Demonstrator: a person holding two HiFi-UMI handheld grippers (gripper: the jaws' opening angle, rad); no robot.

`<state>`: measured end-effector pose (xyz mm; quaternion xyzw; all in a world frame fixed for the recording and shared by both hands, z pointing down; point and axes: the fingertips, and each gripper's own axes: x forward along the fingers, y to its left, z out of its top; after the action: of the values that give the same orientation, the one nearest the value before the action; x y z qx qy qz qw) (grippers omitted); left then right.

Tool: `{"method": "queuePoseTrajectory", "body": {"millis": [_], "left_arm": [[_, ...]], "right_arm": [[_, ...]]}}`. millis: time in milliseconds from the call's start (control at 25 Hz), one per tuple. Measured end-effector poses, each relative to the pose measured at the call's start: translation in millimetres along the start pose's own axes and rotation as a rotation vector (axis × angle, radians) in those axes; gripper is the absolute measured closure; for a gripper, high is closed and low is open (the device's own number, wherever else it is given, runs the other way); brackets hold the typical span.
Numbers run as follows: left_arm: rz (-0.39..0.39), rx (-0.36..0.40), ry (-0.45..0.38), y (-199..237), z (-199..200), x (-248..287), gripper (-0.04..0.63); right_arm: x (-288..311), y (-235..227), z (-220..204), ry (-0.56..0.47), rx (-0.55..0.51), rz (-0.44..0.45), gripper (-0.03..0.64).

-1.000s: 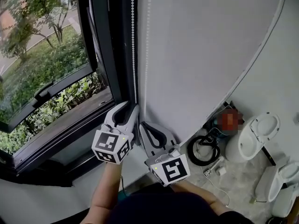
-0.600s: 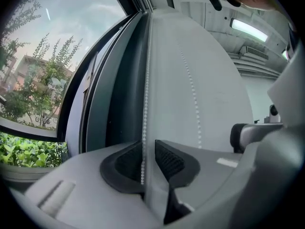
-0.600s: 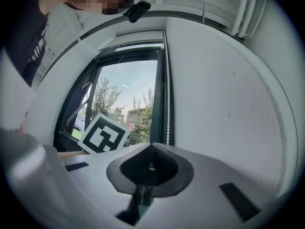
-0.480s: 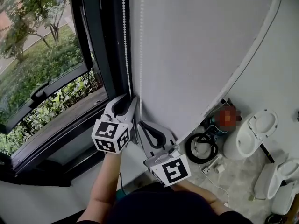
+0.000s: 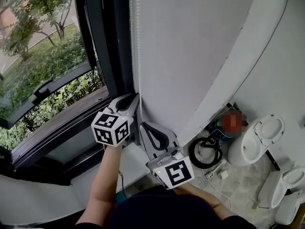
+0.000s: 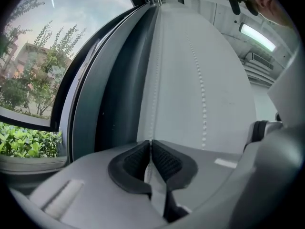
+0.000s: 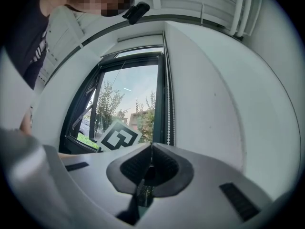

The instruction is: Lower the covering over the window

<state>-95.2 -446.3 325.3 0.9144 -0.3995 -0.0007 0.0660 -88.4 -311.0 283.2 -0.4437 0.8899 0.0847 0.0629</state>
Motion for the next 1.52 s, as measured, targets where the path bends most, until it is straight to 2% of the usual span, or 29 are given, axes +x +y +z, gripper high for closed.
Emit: {"method": "queuePoseTrajectory", "body": {"millis": [160,320,640,1040,1120,1200,1280,1520], "left_arm": [[-0.018,0.006,0.028,-8,-2,-3,0.571],[0.007,0.026,0.058,-18,-11,-16,0.571],[0.084,0.008,0.024,-40,-17,-77,0.572],[0.099,0.047,0.008,-109,-30,-130,0.574],[0.098,0.027,-0.002,-121,-33,-135,0.574],[0.098,0.010,0.018,-132,-44,-138,0.574],[0.100,0.004,0.077,-141,-68,-138,0.574],[0.093,-0.116,0.180,-157,-140,-140,0.574]], "right_arm": [[-9,1,4,-0.008,0.006,0.026,0.604],[-19,3,9,-0.022,0.014,0.058,0.603],[-33,8,13,-0.040,0.046,0.146,0.603],[-55,20,7,-0.021,0.097,0.341,0.603],[-61,24,2,-0.005,0.104,0.393,0.603],[-68,29,0,0.015,0.116,0.452,0.603],[-73,33,-1,0.027,0.126,0.493,0.603],[-83,39,-3,0.039,0.156,0.552,0.603]]}}
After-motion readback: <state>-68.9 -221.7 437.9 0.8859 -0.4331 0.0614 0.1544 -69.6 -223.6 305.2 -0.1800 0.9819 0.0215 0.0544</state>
